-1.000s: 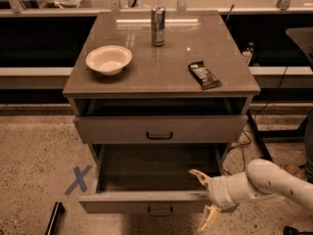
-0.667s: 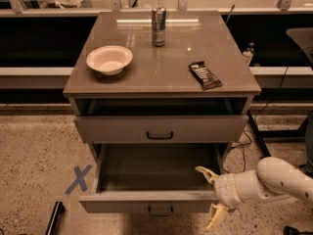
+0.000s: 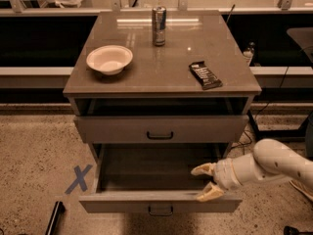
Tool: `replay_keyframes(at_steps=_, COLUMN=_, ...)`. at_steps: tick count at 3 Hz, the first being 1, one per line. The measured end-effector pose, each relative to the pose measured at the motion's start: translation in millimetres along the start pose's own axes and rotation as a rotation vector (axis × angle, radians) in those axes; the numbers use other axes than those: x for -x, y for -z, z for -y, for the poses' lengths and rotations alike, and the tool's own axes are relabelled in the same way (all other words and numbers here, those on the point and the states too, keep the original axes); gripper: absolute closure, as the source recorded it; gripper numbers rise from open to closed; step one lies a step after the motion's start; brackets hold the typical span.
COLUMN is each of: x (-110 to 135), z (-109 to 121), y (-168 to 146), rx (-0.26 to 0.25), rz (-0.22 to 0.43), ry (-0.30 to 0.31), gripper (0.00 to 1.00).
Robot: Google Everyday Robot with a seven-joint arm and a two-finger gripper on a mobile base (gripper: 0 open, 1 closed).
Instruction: Open middle drawer
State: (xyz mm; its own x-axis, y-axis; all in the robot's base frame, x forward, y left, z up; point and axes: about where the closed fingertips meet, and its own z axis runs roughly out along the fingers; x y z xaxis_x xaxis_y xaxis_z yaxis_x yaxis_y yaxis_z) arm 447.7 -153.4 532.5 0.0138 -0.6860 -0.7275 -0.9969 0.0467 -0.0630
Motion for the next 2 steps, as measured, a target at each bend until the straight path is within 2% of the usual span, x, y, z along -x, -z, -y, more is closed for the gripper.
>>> replay_keyframes(at_steps=1, x=-10, z=31, y=-17, rx=0.035, rz=0.008, ry=-0.019, gripper=0.65)
replay_keyframes(at_steps=2, x=-35, z=54, y=-34, rx=0.042, rz=0.001, ry=-0.065, gripper=0.89)
